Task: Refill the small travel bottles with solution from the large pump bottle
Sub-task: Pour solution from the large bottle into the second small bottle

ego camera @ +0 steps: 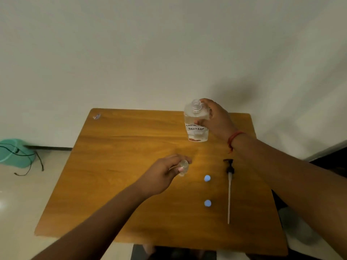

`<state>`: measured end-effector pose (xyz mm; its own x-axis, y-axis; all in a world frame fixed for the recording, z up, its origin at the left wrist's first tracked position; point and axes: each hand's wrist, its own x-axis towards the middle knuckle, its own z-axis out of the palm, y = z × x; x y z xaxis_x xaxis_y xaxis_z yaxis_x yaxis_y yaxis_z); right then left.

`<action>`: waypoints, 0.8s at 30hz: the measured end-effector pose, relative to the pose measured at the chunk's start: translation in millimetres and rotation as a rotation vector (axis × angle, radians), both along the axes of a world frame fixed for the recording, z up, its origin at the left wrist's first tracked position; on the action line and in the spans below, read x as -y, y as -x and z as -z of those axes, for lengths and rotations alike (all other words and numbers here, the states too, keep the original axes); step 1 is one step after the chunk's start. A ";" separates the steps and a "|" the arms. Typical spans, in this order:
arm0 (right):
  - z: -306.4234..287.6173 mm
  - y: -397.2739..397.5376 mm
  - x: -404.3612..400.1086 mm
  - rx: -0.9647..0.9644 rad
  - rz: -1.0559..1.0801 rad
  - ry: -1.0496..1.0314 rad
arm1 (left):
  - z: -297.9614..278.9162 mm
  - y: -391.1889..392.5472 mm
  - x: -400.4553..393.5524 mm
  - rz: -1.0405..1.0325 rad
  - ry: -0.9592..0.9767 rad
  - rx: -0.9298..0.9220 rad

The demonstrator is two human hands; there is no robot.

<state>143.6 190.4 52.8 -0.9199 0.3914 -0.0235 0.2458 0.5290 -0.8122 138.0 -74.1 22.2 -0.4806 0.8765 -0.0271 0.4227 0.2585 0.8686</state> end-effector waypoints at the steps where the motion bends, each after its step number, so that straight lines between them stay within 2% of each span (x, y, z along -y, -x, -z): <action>1: 9.0 -0.2 1.6 0.004 -0.004 0.029 | 12.3 -6.3 4.1 0.003 0.017 0.012; 8: 60.4 -1.5 18.5 0.033 -0.042 0.100 | 84.9 -39.5 22.7 0.020 0.162 0.075; 14: 82.6 3.1 25.6 0.032 -0.063 0.094 | 120.4 -43.4 24.8 -0.012 0.192 0.079; 24: 110.7 -2.1 29.4 0.048 -0.038 0.171 | 157.5 -50.7 32.0 0.048 0.296 0.056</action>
<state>145.7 161.0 -57.9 -0.9302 0.3427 -0.1314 0.2692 0.3936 -0.8790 188.7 -106.1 -135.3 -0.4290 0.8485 -0.3100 0.3944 0.4847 0.7807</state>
